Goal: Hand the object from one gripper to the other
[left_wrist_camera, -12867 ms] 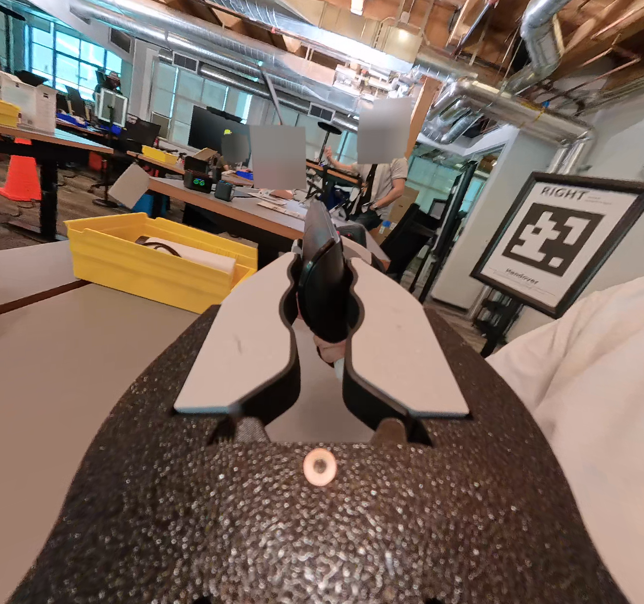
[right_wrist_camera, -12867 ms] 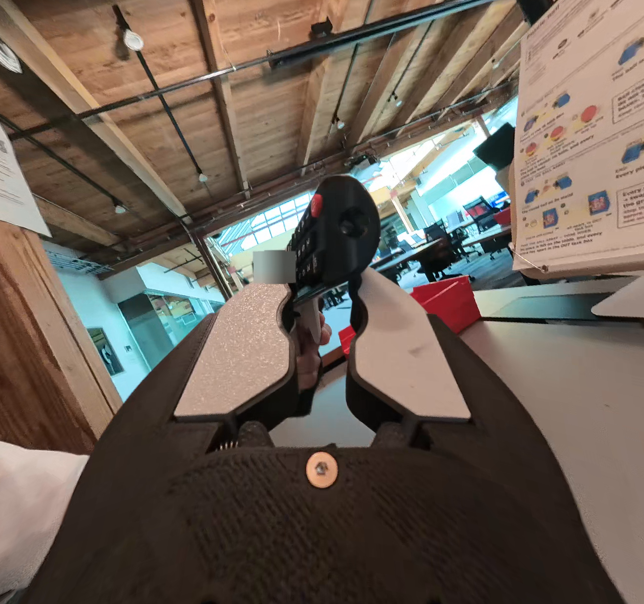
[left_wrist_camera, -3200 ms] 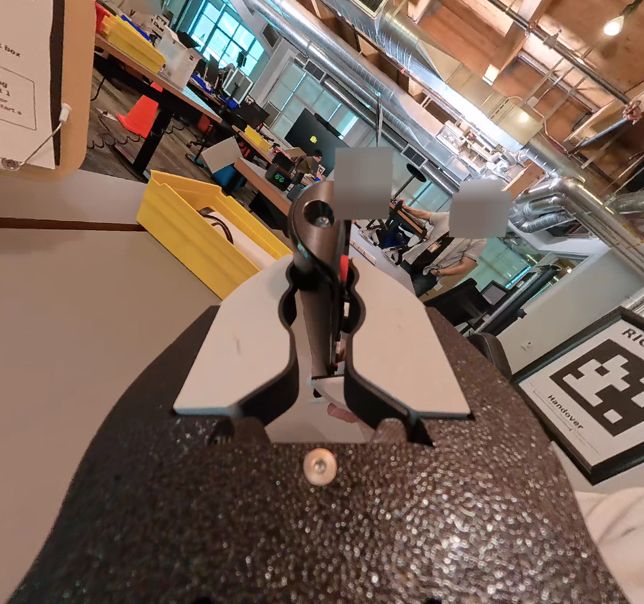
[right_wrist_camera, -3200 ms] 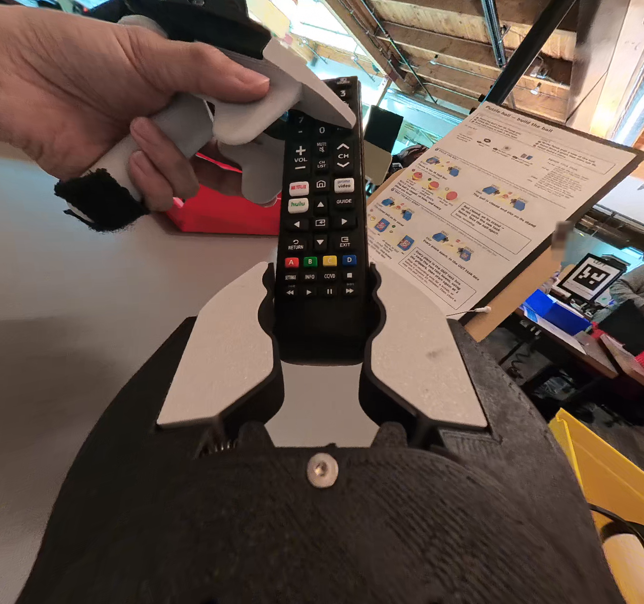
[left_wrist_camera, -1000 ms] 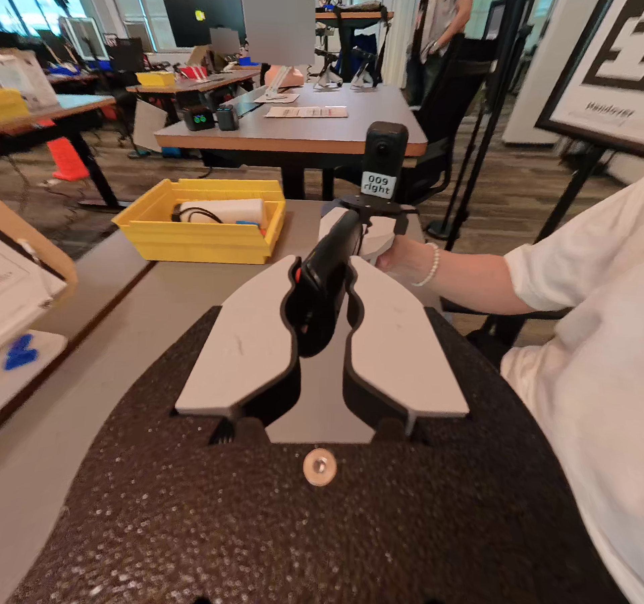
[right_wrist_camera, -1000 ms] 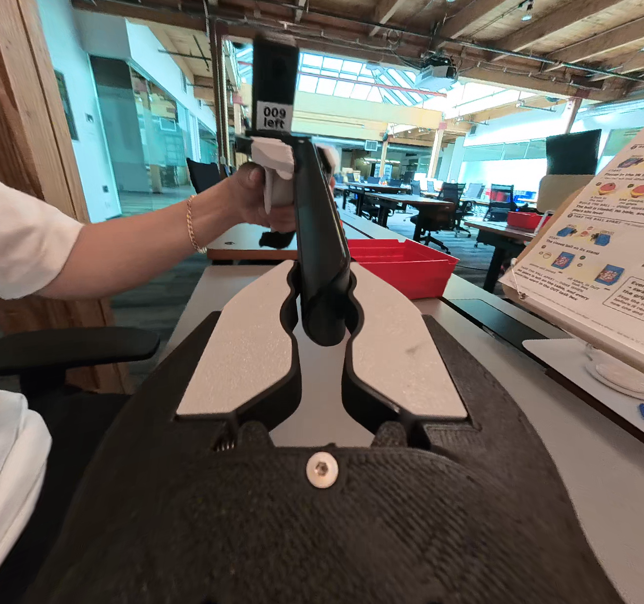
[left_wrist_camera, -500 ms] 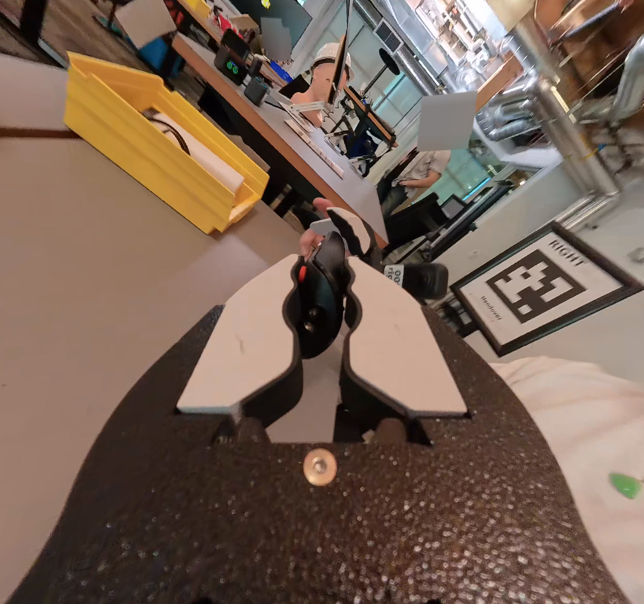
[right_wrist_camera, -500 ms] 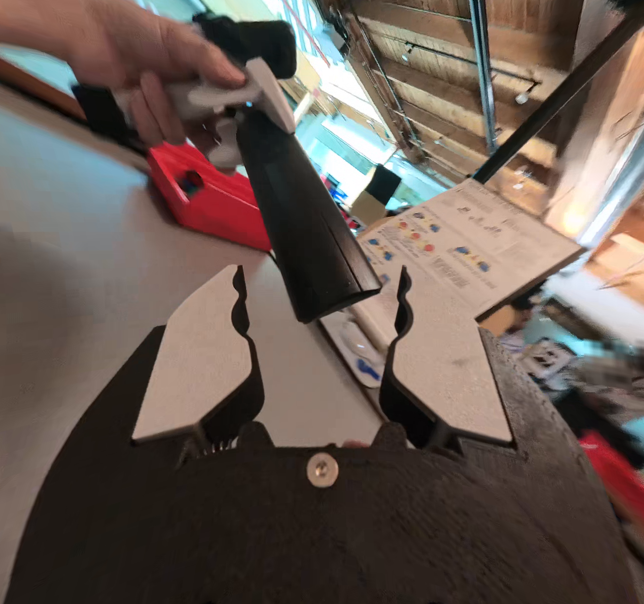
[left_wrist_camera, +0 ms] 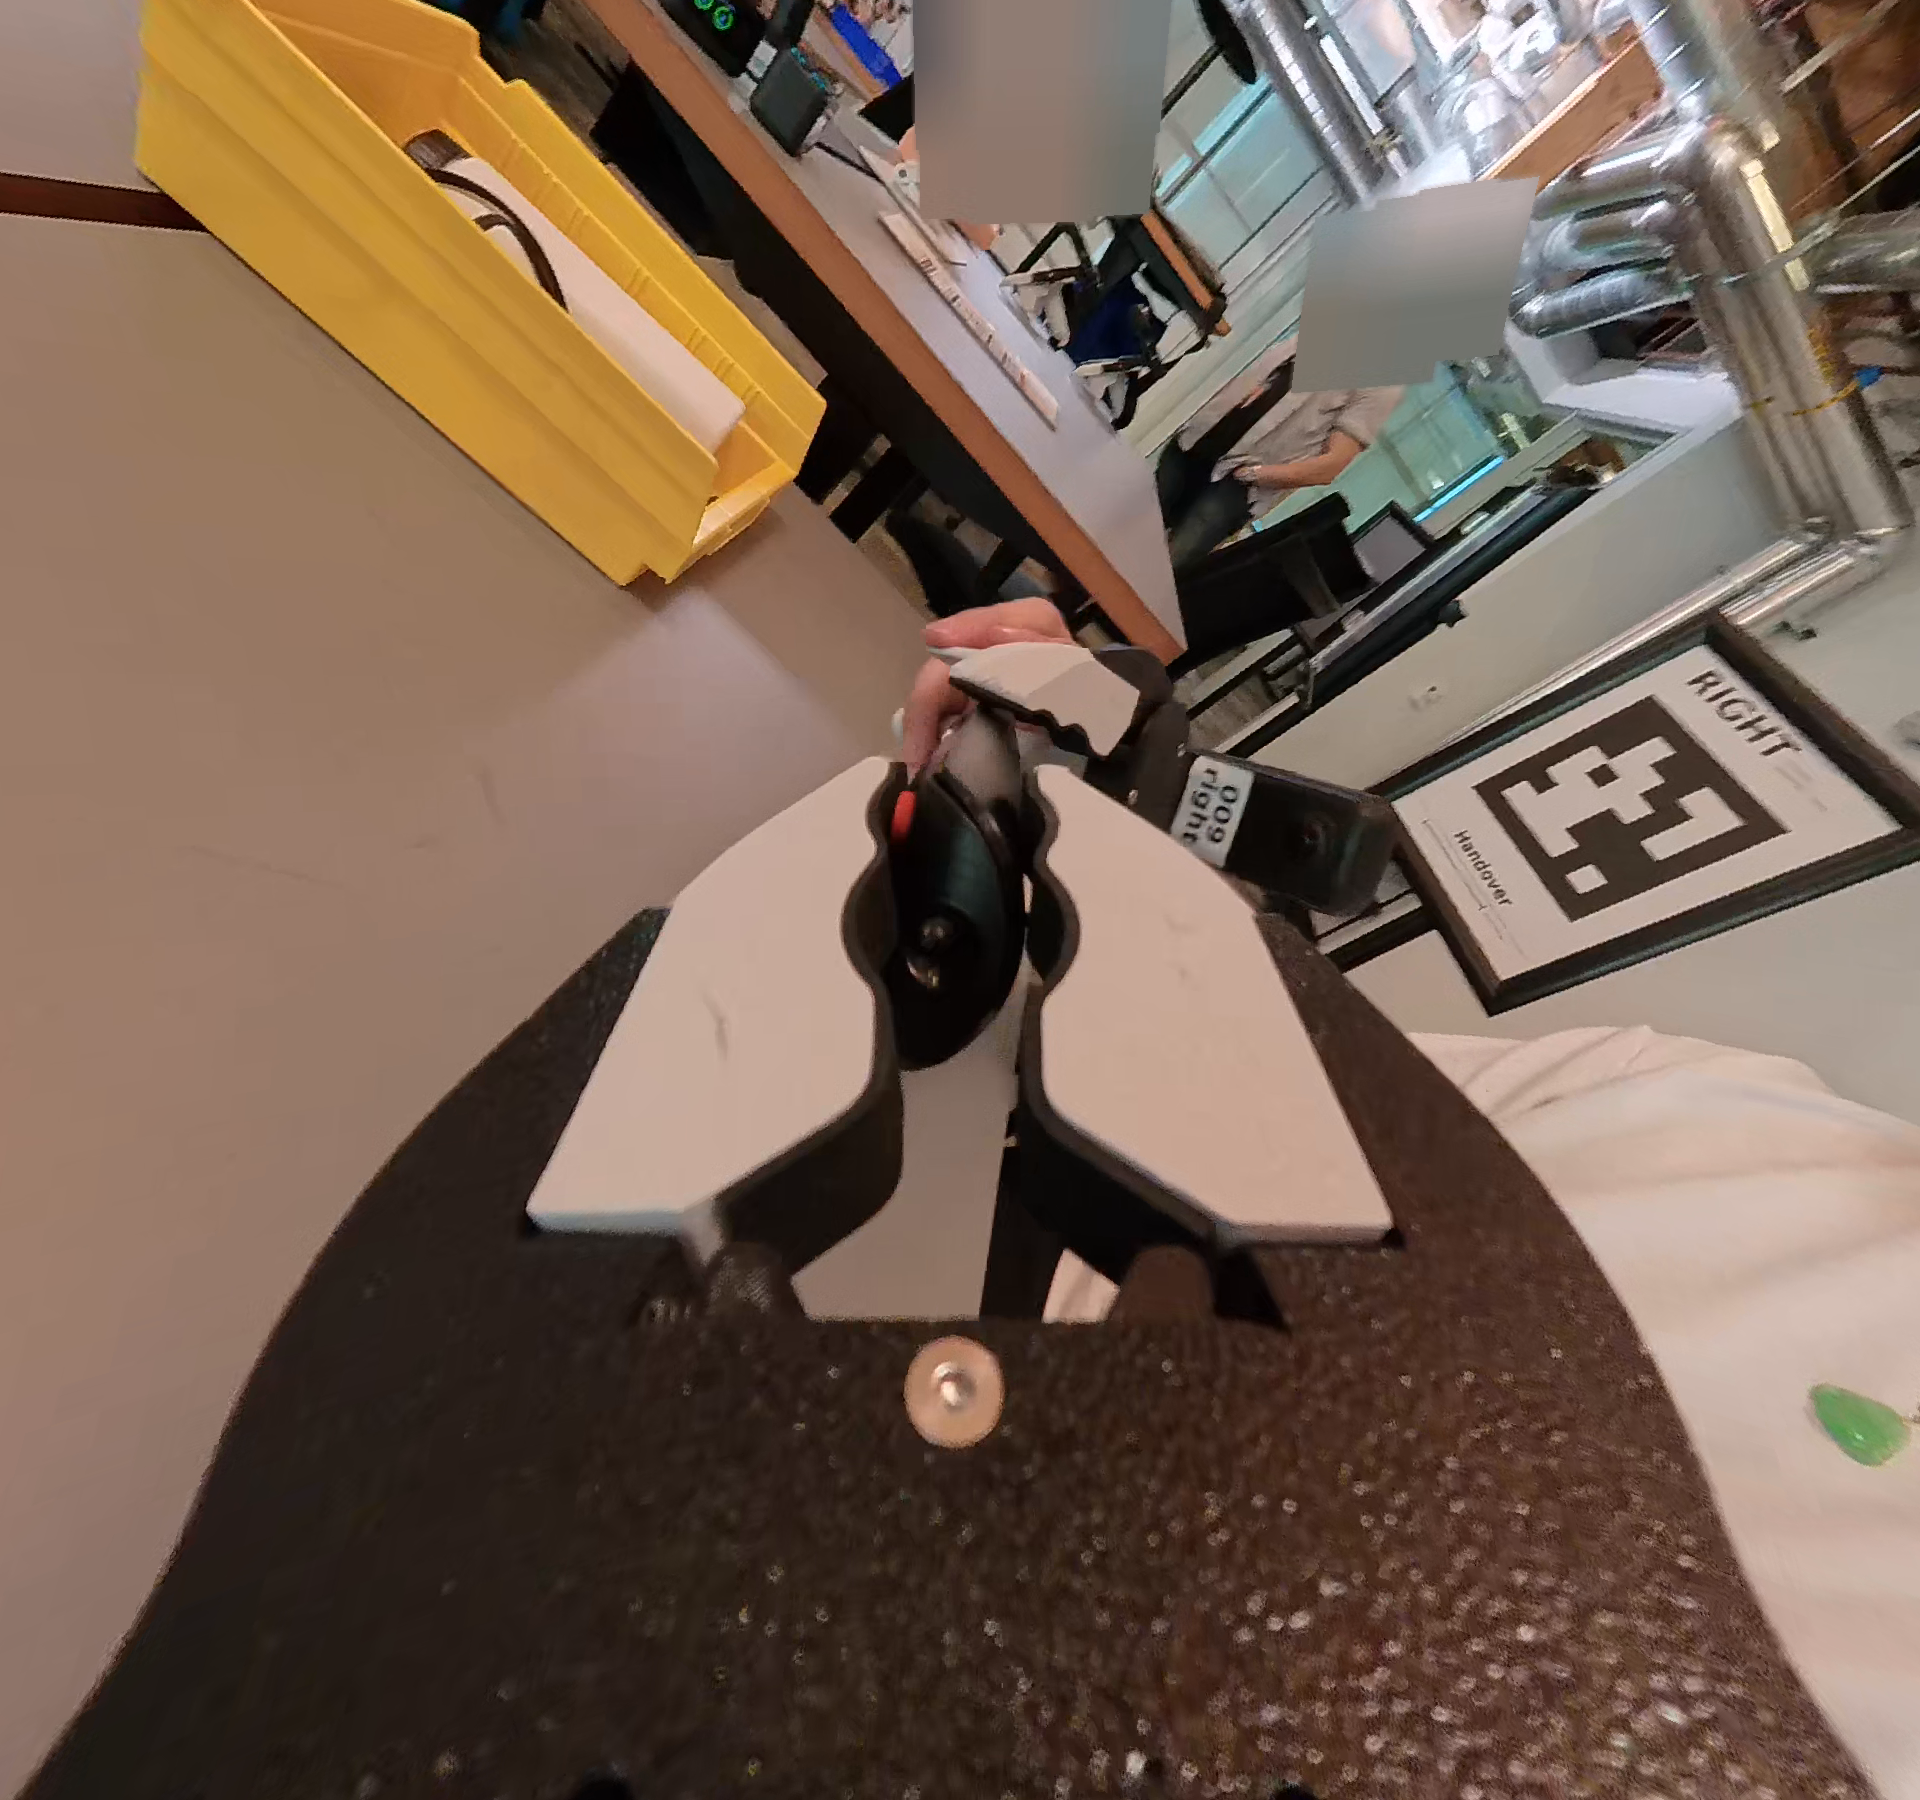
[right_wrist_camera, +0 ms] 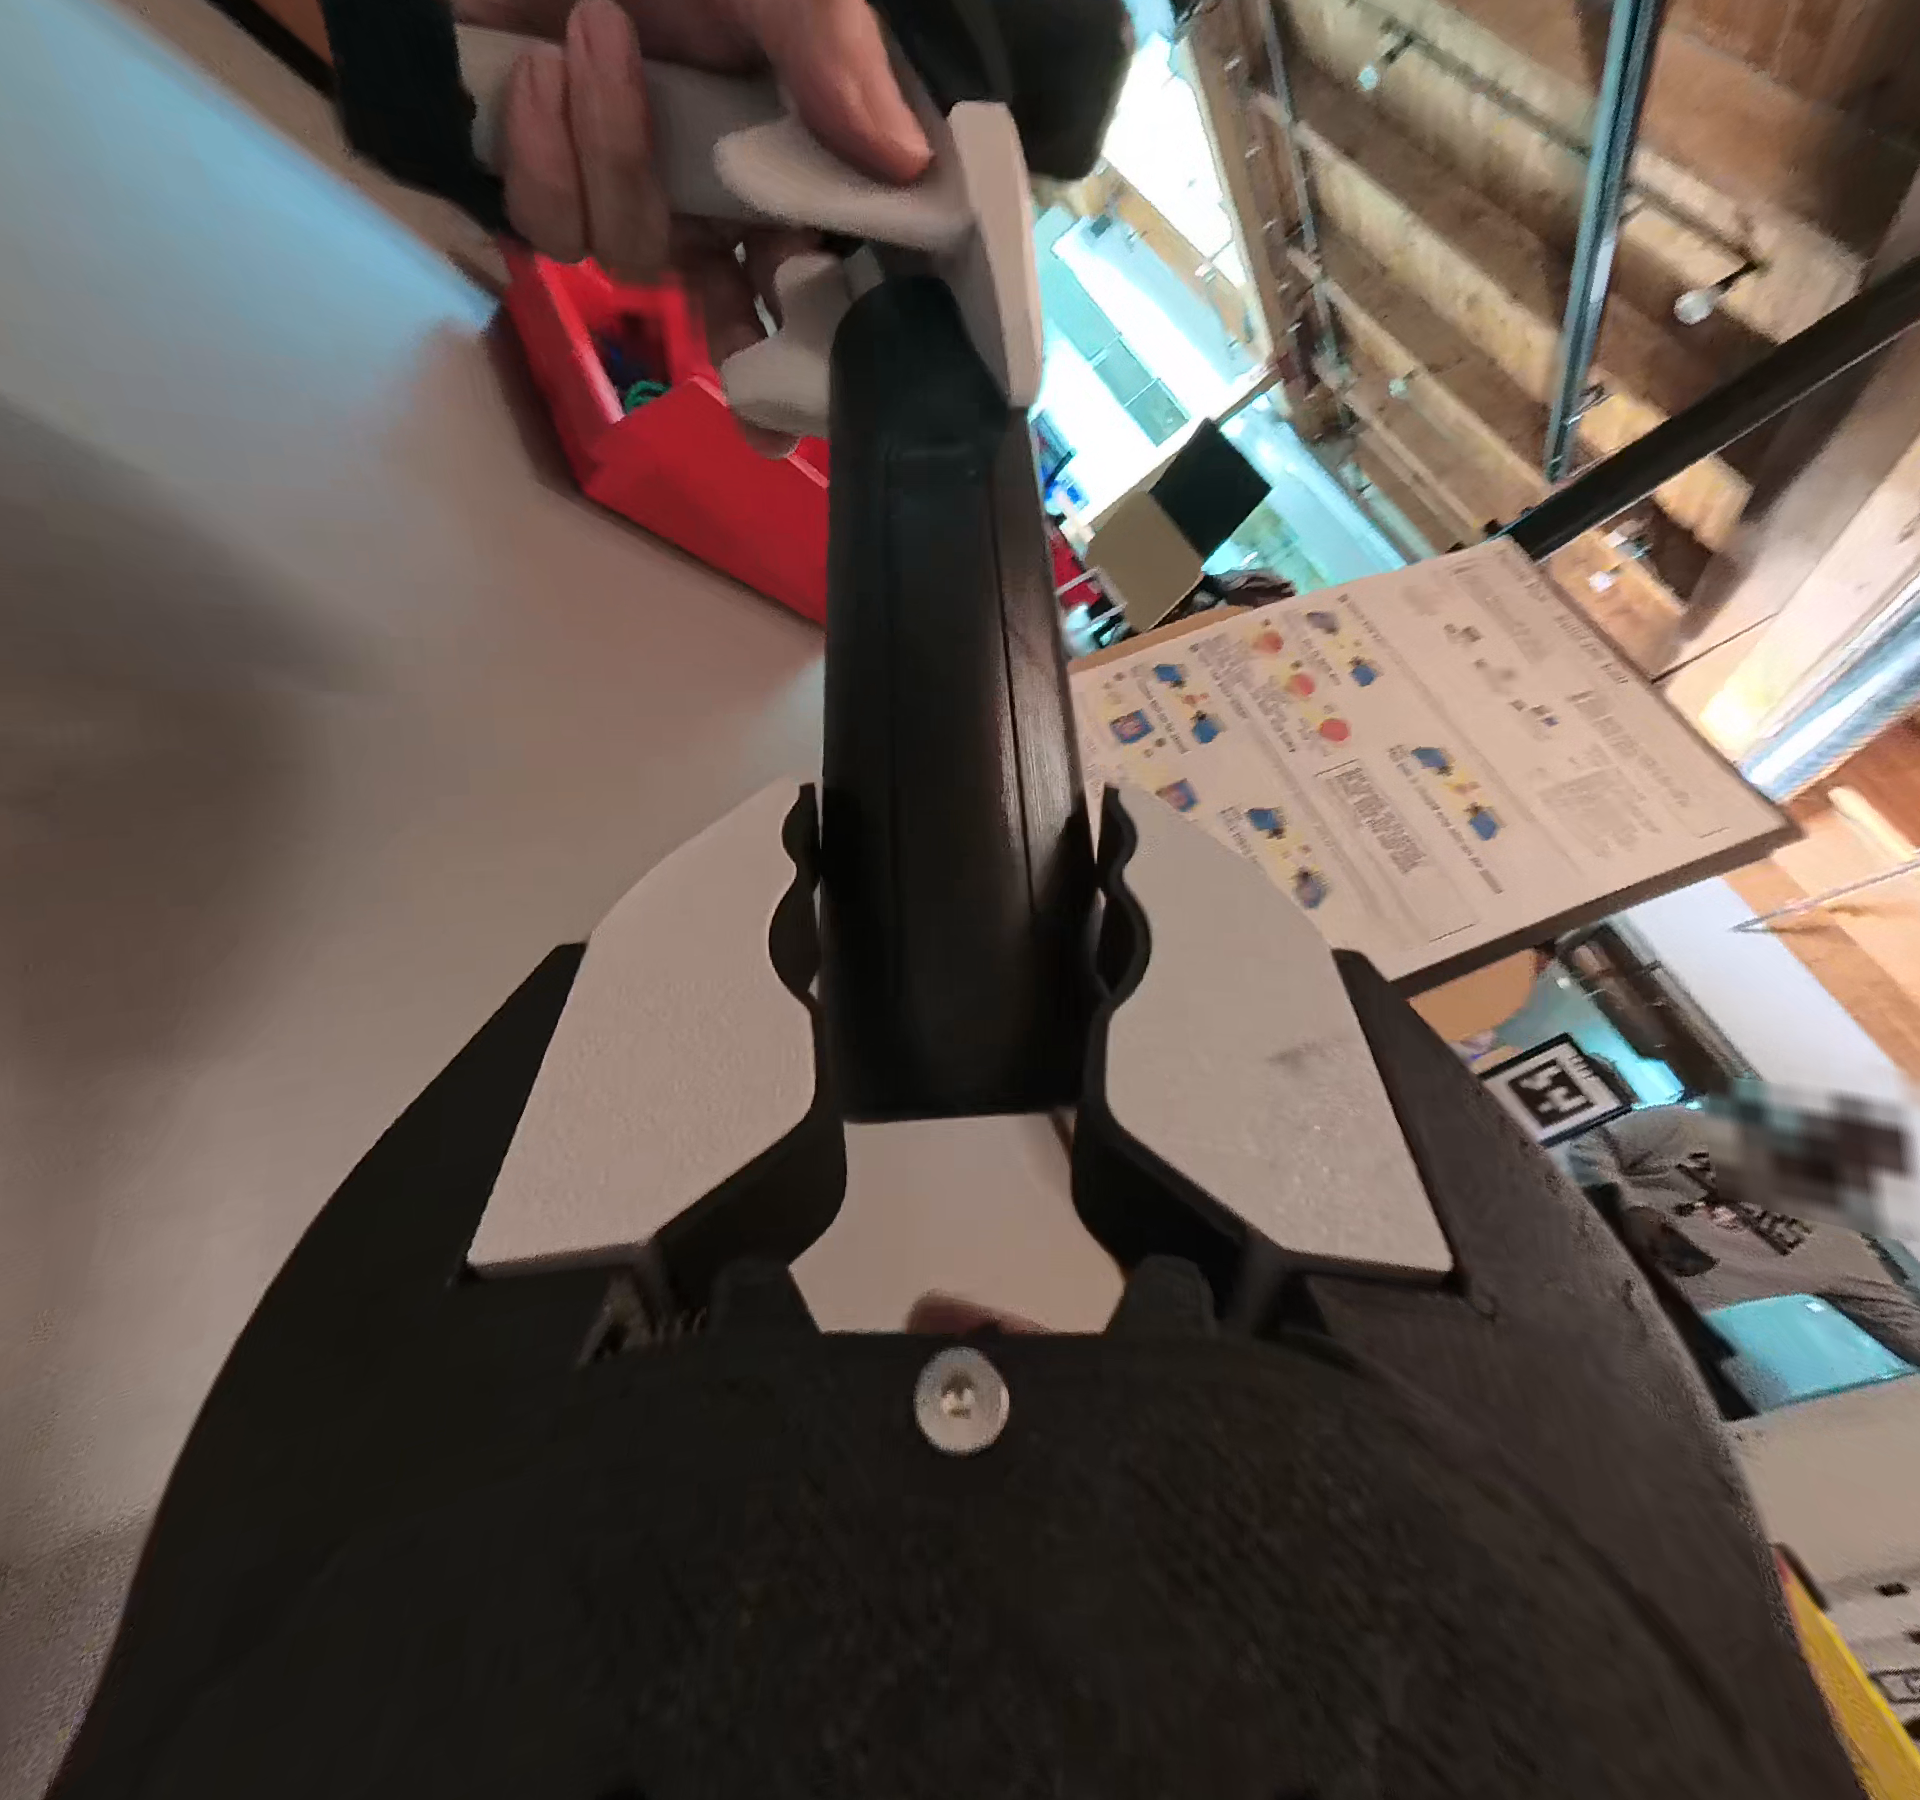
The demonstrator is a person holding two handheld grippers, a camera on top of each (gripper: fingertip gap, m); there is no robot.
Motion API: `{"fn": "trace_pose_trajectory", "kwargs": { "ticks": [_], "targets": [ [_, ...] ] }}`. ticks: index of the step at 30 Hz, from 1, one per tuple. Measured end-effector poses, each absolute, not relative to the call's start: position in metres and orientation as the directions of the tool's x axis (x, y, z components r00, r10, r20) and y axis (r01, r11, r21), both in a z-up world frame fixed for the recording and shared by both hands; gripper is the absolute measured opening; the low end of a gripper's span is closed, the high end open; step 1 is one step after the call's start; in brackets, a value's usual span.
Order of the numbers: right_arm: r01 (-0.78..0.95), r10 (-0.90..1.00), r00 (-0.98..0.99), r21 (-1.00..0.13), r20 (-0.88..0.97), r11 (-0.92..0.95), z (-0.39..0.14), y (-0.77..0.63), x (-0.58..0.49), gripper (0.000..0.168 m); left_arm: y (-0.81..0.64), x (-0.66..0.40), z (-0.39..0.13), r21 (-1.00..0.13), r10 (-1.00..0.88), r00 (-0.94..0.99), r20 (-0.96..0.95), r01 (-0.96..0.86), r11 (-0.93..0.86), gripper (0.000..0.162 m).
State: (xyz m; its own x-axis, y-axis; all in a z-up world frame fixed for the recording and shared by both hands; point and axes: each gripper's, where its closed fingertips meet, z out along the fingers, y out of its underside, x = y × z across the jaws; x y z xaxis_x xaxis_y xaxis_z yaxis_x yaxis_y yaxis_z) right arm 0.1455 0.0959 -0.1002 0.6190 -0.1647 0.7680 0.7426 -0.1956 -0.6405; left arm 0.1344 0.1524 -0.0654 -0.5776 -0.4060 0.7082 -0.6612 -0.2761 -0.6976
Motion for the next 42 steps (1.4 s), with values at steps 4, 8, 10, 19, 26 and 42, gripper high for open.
{"fn": "trace_pose_trajectory", "kwargs": {
  "ticks": [4,8,10,19,26,42],
  "targets": [
    [0.680,-0.150,0.680,-0.694,0.718,-0.237,-0.104,0.099,0.147,0.051,0.154,0.136,-0.064,-0.723,-0.441,-0.587,0.679,-0.638,-0.266,0.020],
    [0.649,-0.135,0.717,-0.725,0.684,-0.229,-0.105,0.101,0.145,0.051,0.157,0.135,-0.063,-0.826,-0.527,-0.656,0.540,-0.532,-0.183,0.027],
    [0.629,-0.134,0.740,-0.749,0.659,-0.209,-0.101,0.098,0.144,0.051,0.160,0.135,-0.059,-0.897,-0.601,-0.693,0.400,-0.431,-0.100,0.045],
    [0.485,-0.141,0.850,-0.858,0.508,-0.169,-0.093,0.081,0.155,0.051,0.159,0.116,-0.043,-0.694,-0.510,-0.531,-0.676,0.226,0.684,0.066],
    [0.426,-0.108,0.888,-0.889,0.446,-0.168,-0.095,0.090,0.147,0.050,0.162,0.144,-0.082,-0.097,-0.079,-0.104,-0.991,0.184,0.978,0.059],
    [0.298,-0.070,0.954,-0.947,0.292,0.116,-0.053,0.074,0.129,0.064,0.167,0.163,-0.099,-0.485,-0.478,-0.086,-0.874,0.137,0.863,0.025]
  ]
}}
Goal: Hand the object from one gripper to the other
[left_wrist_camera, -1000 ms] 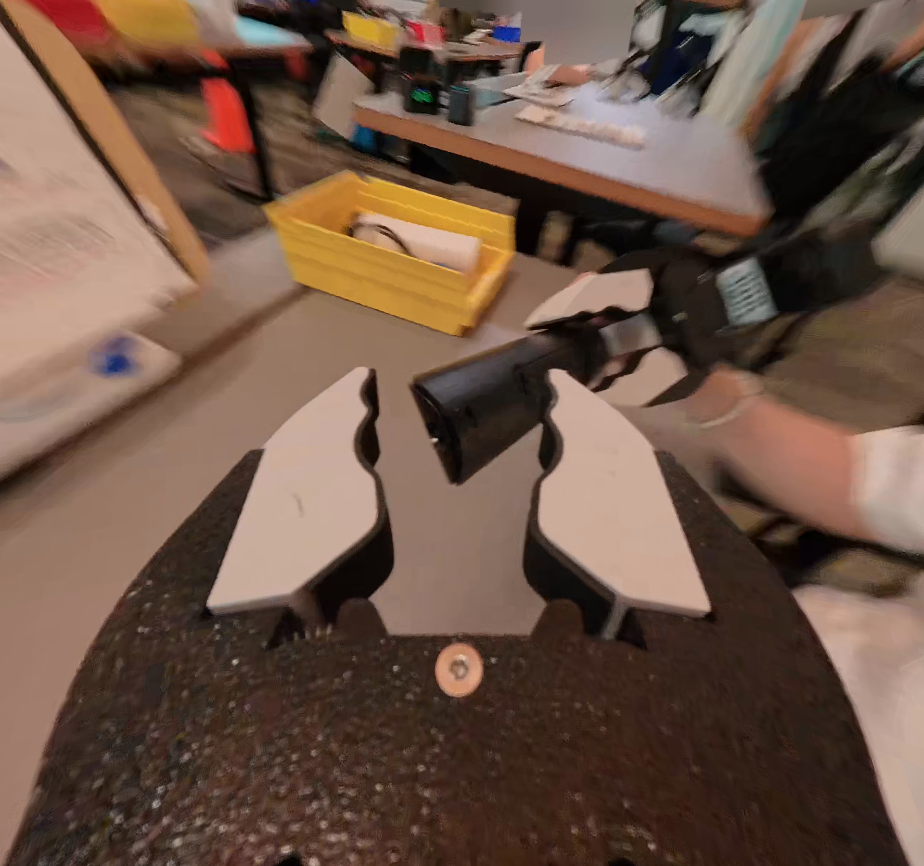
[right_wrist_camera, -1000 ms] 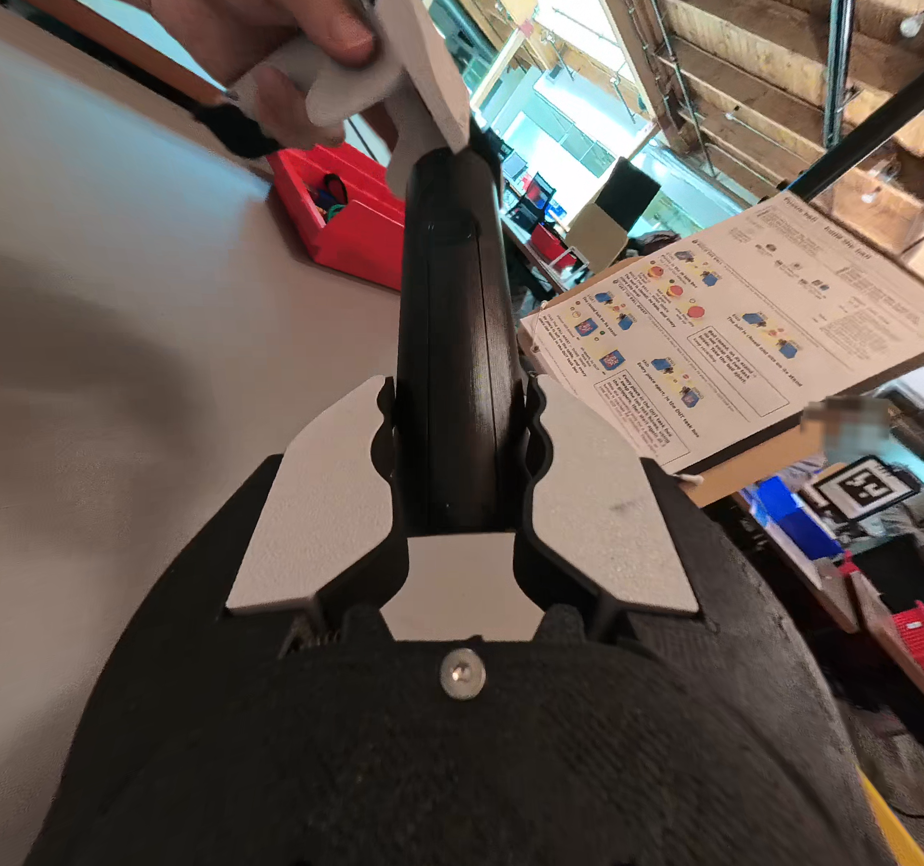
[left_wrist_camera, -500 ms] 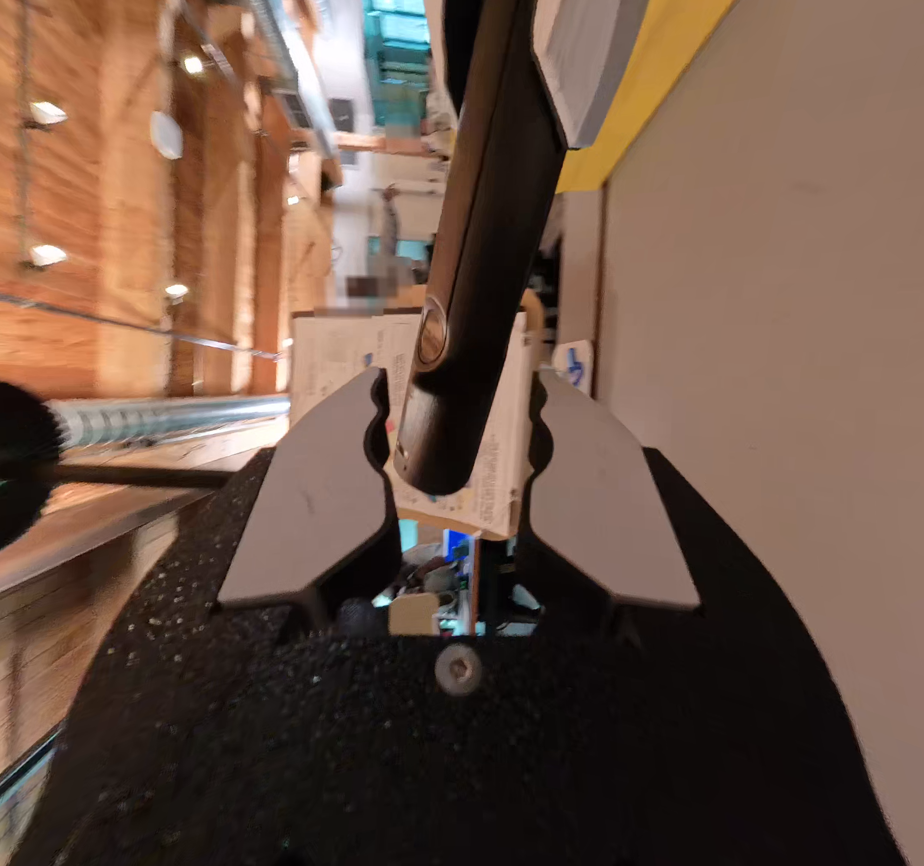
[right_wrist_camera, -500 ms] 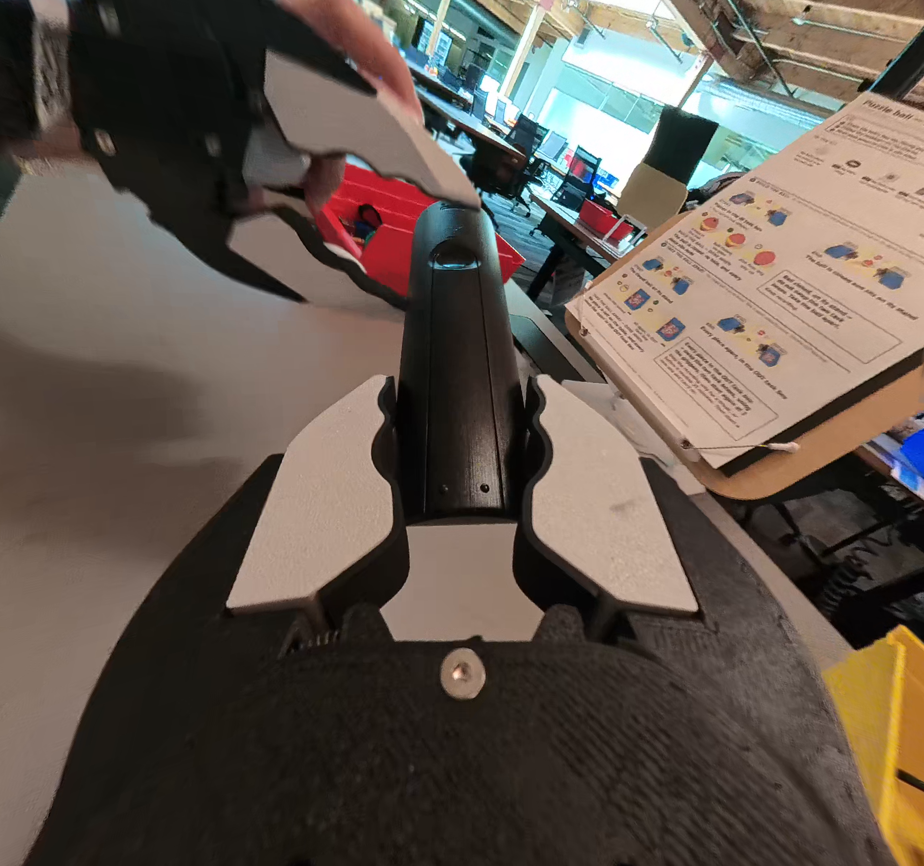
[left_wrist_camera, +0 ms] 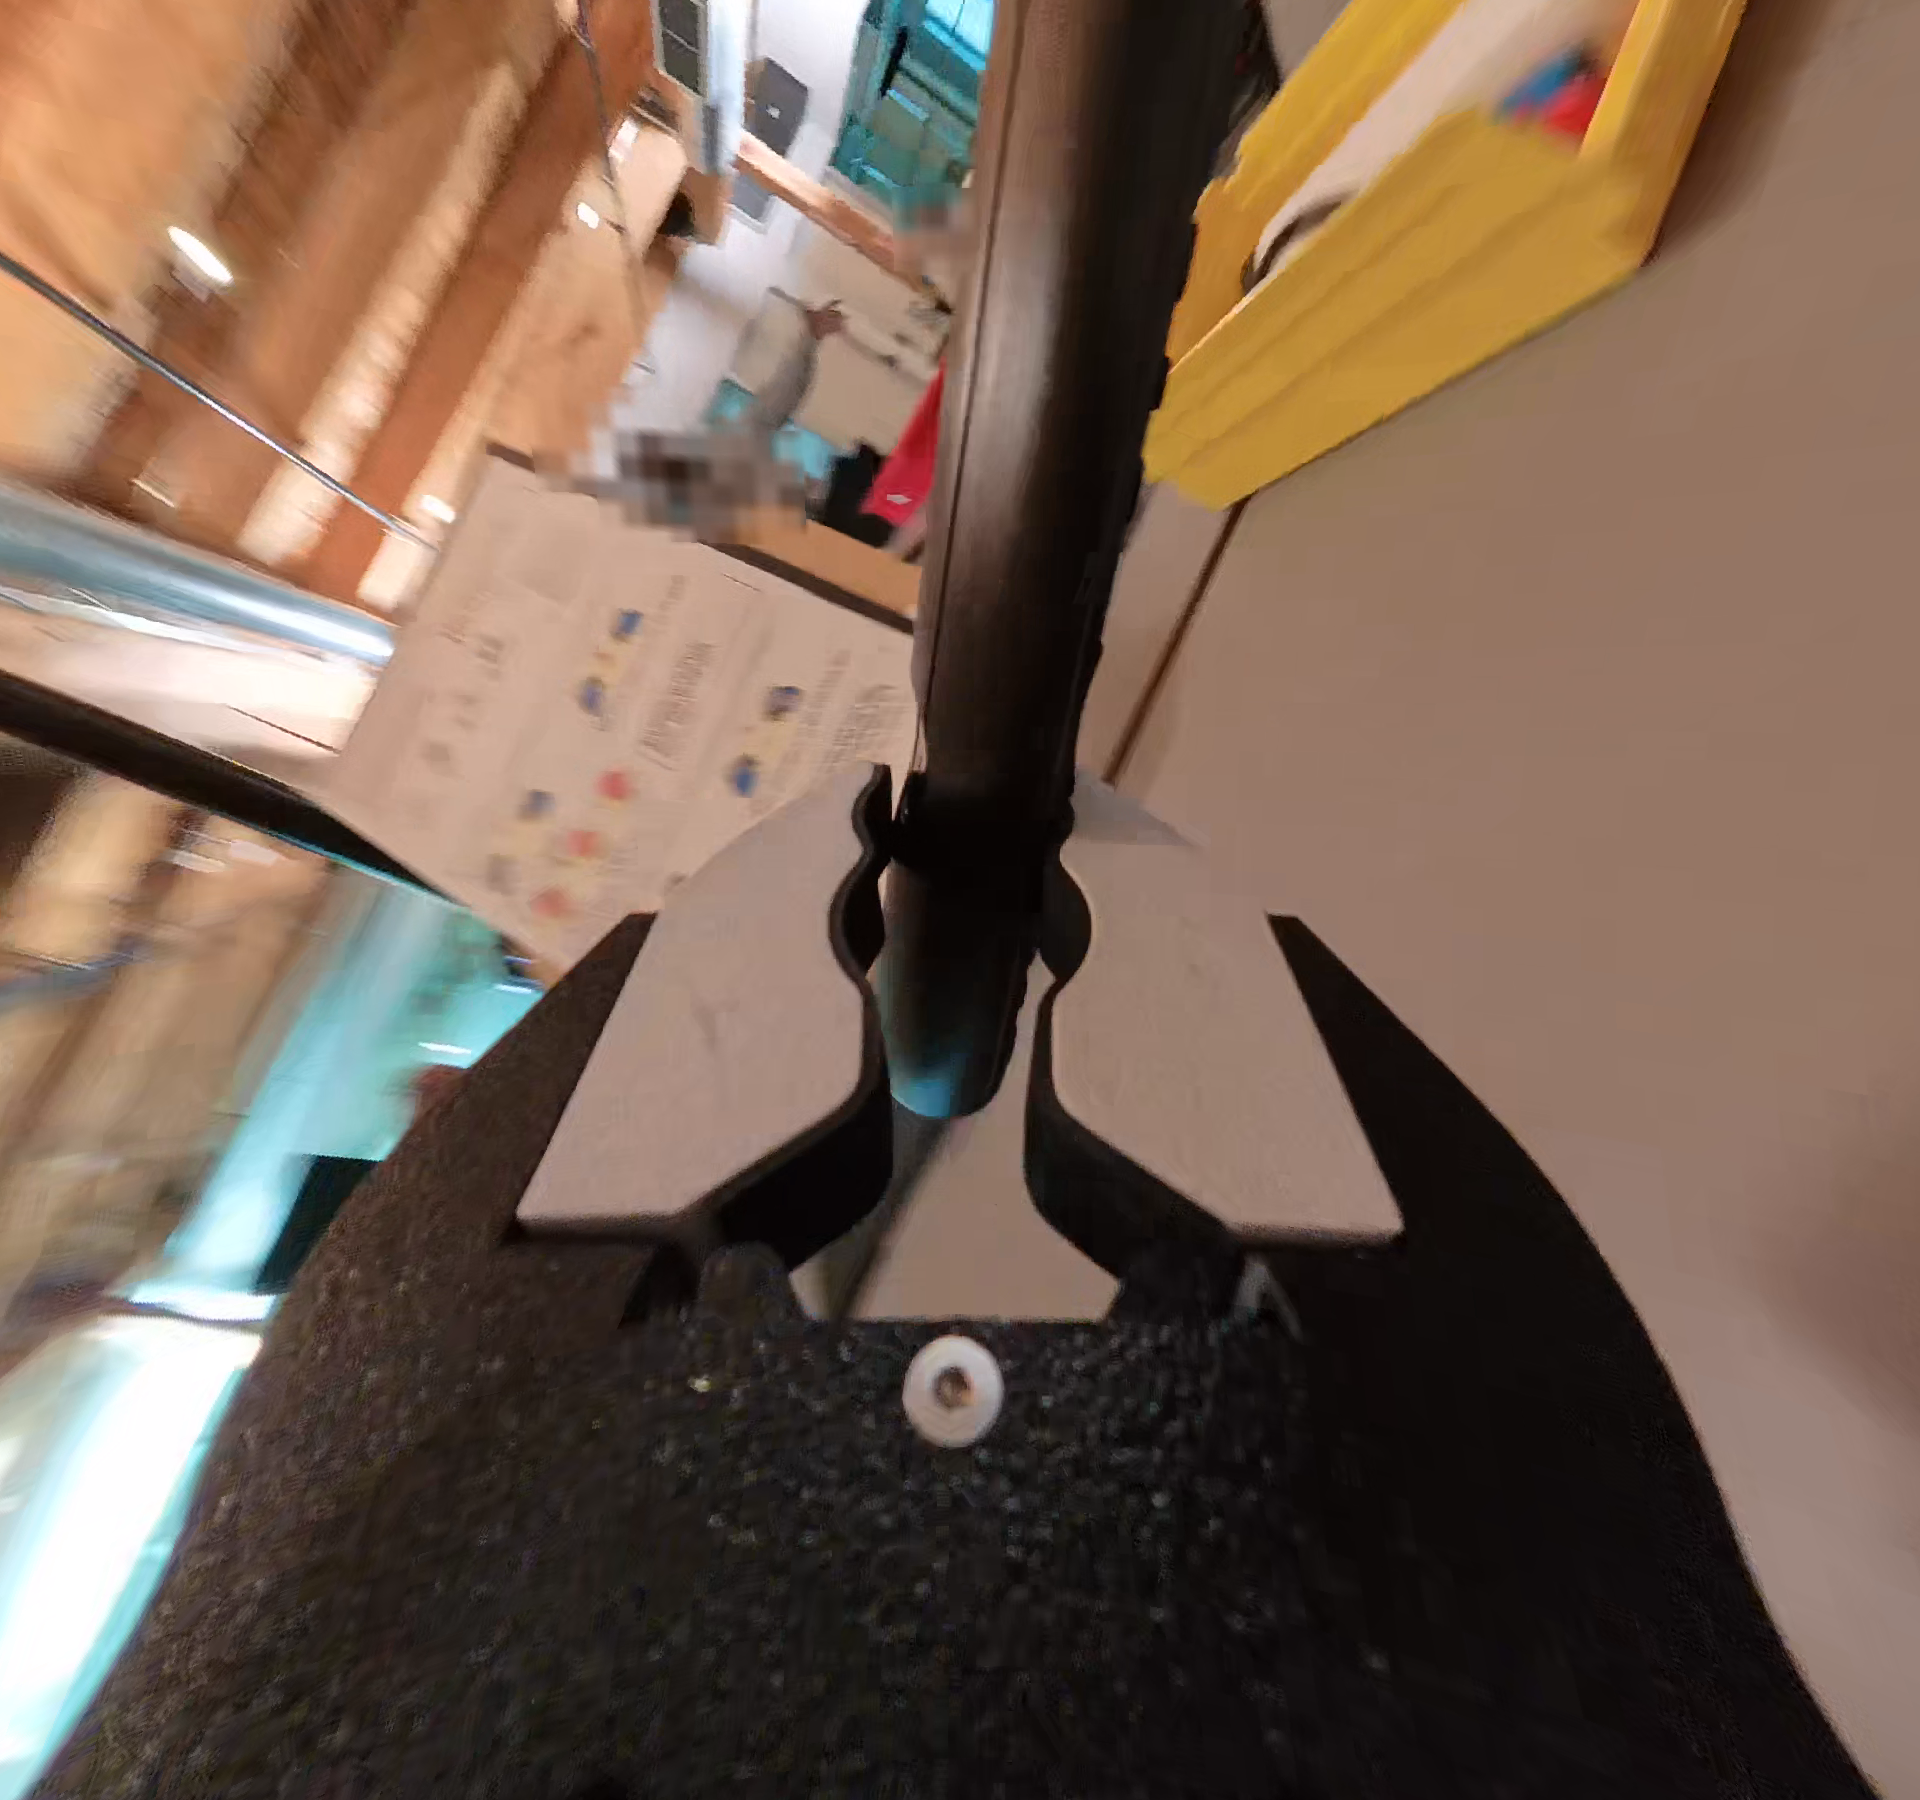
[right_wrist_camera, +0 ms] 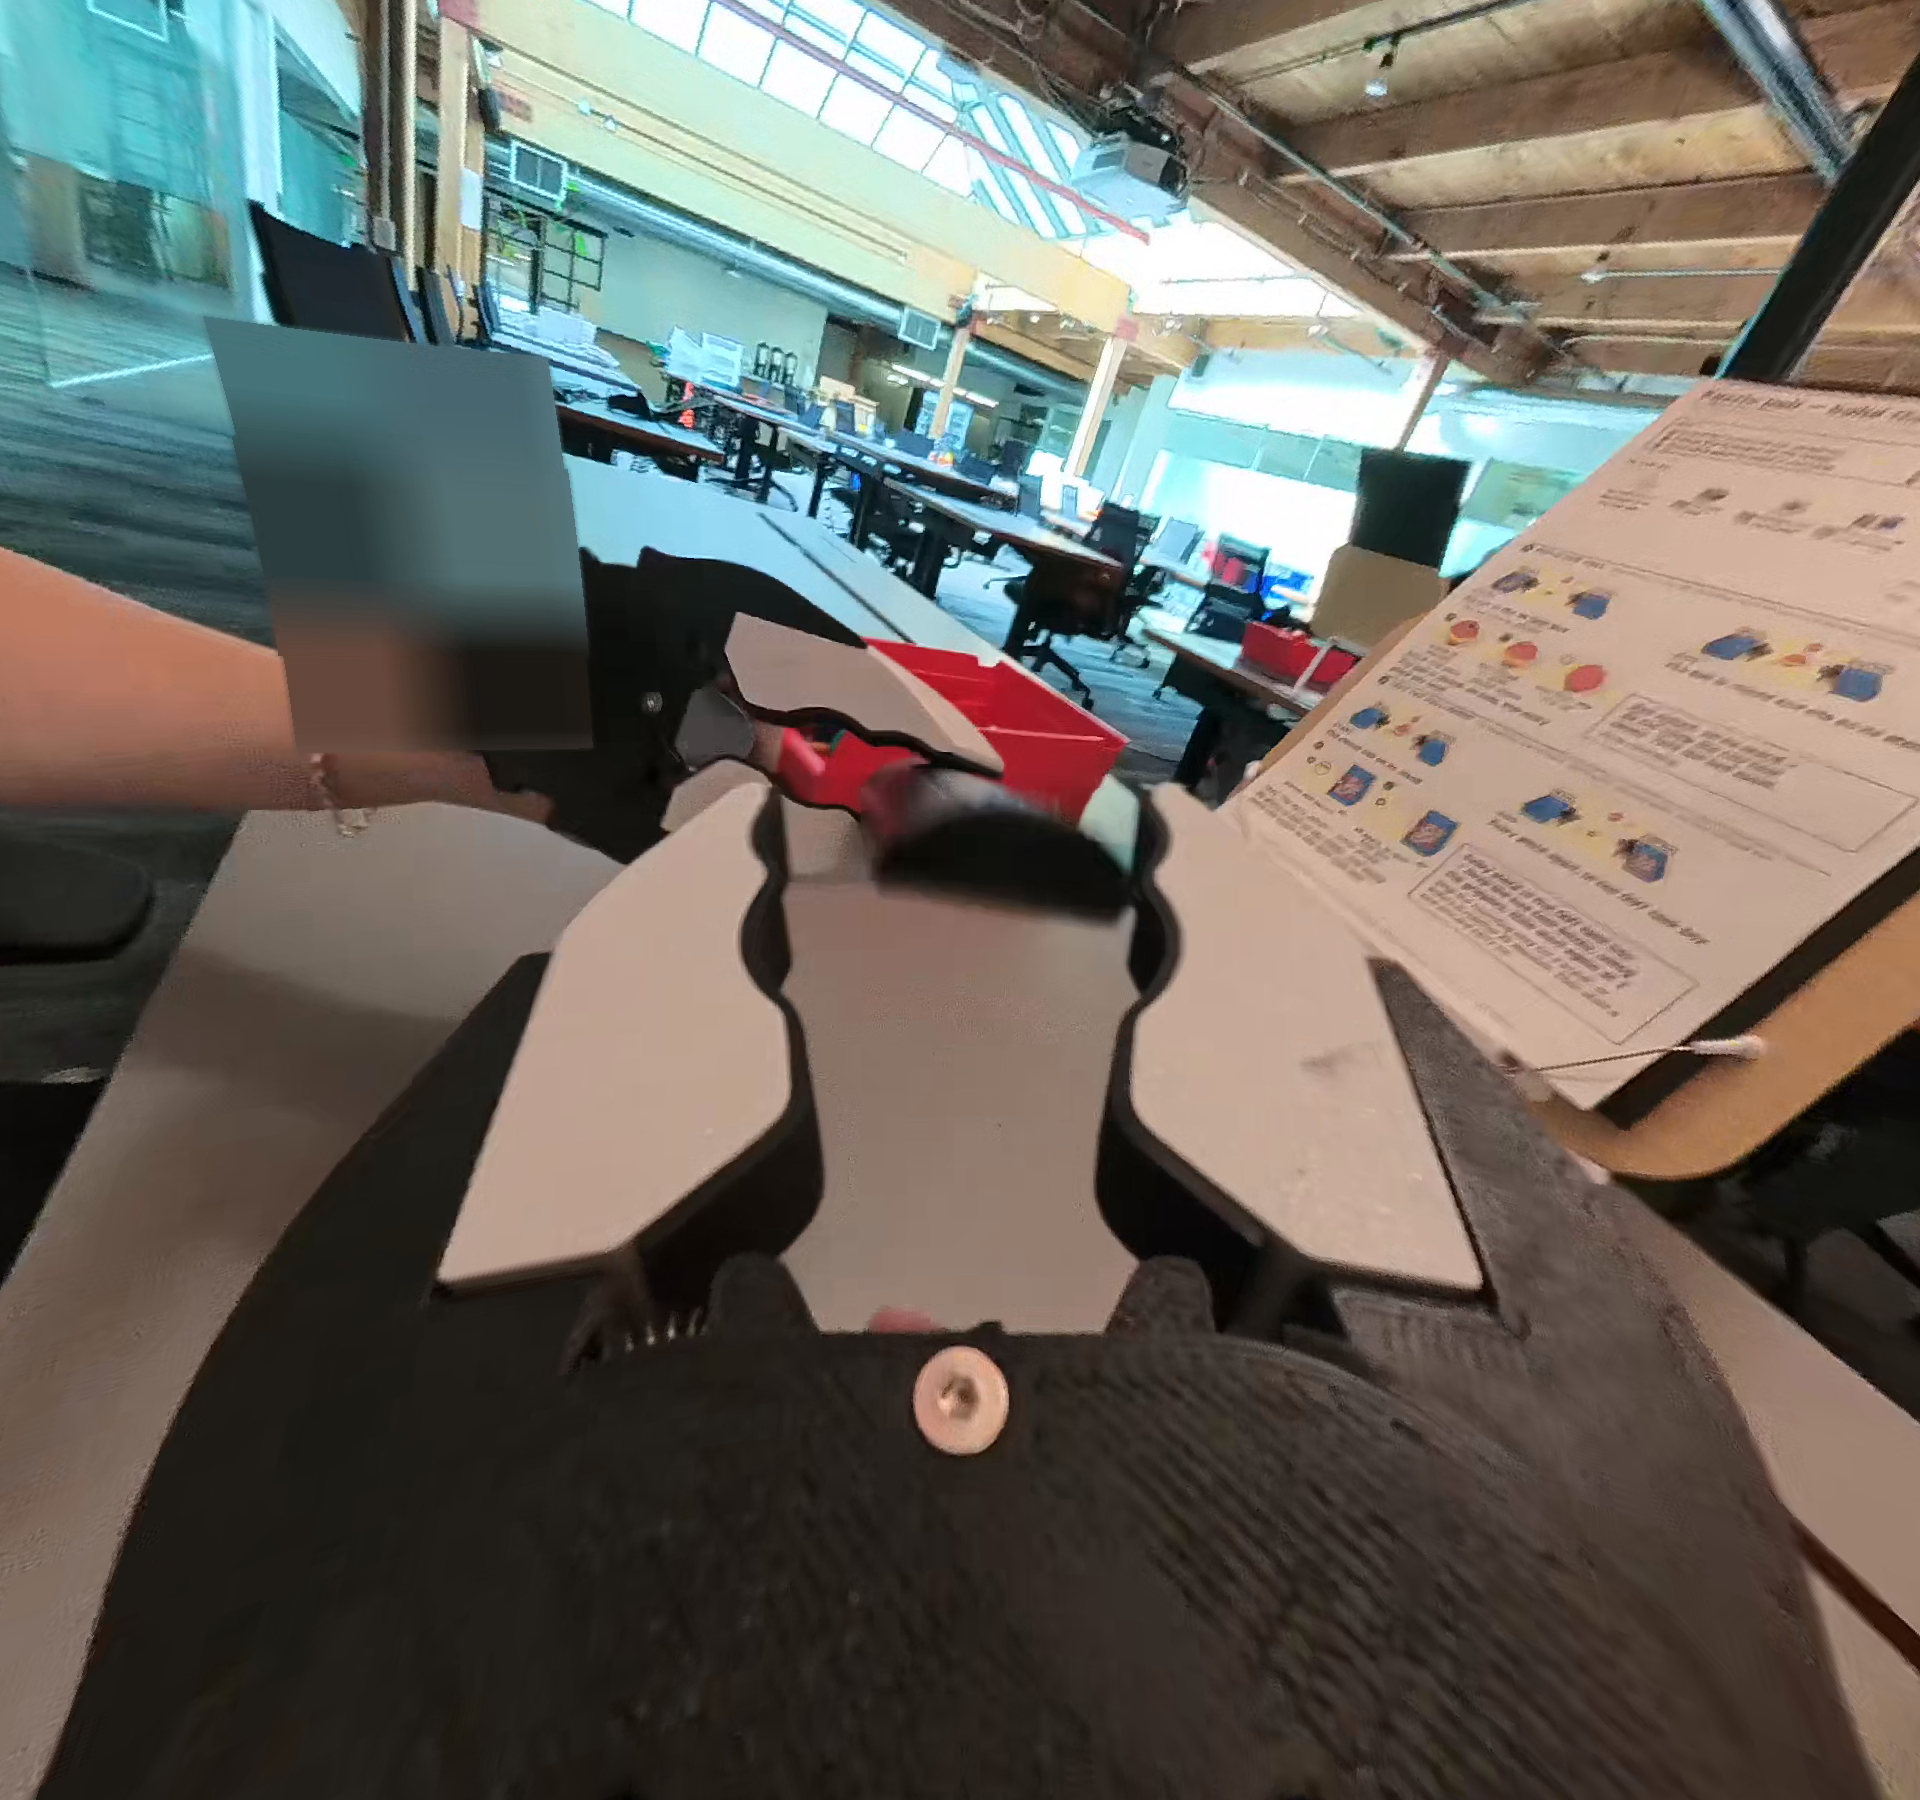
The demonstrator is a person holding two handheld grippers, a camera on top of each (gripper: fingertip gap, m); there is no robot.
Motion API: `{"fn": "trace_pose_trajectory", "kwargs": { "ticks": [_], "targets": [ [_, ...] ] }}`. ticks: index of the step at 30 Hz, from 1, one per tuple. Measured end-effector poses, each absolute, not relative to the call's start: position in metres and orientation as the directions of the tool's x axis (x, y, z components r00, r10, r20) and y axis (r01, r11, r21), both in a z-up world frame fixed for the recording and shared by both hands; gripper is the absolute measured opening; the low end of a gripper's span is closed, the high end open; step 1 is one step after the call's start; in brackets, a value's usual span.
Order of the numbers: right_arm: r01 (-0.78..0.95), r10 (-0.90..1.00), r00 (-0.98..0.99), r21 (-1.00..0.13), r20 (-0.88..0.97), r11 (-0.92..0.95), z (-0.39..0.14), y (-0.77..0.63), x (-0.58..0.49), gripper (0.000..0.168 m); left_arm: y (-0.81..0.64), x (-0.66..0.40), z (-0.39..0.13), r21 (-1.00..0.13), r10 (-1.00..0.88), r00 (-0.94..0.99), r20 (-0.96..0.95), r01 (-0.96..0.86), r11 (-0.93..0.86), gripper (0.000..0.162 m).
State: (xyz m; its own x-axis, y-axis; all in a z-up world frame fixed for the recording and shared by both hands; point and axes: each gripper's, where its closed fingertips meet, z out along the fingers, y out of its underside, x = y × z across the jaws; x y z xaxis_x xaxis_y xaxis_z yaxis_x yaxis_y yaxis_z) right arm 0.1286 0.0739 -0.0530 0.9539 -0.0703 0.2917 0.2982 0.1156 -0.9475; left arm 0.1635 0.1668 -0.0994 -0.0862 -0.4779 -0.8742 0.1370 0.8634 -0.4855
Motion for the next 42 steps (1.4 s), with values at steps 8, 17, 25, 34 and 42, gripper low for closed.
{"fn": "trace_pose_trajectory", "kwargs": {
  "ticks": [8,17,25,34,42],
  "targets": [
    [0.146,-0.075,0.989,-0.940,0.129,0.307,-0.029,0.065,0.134,0.055,0.102,0.135,-0.101,-0.975,-0.630,-0.753,-0.191,0.070,0.211,0.025],
    [0.153,0.057,0.985,-0.980,0.162,0.128,-0.055,0.096,0.108,0.025,0.081,0.118,-0.110,-0.999,-0.462,-0.886,0.037,-0.049,0.015,0.026],
    [0.342,-0.060,0.929,-0.911,0.364,-0.229,-0.090,0.089,0.133,0.023,0.109,0.112,-0.080,-0.963,-0.496,-0.852,-0.169,0.036,0.266,0.041],
    [0.444,0.010,0.879,-0.810,0.477,-0.384,-0.122,0.107,0.126,0.022,0.104,0.105,-0.084,-0.746,-0.363,-0.882,-0.301,-0.020,0.666,0.023],
    [0.169,-0.146,0.975,-0.985,0.169,-0.009,-0.081,0.096,0.151,0.055,0.118,0.121,-0.046,-0.936,-0.532,-0.834,-0.148,-0.055,0.347,0.022]
  ]
}}
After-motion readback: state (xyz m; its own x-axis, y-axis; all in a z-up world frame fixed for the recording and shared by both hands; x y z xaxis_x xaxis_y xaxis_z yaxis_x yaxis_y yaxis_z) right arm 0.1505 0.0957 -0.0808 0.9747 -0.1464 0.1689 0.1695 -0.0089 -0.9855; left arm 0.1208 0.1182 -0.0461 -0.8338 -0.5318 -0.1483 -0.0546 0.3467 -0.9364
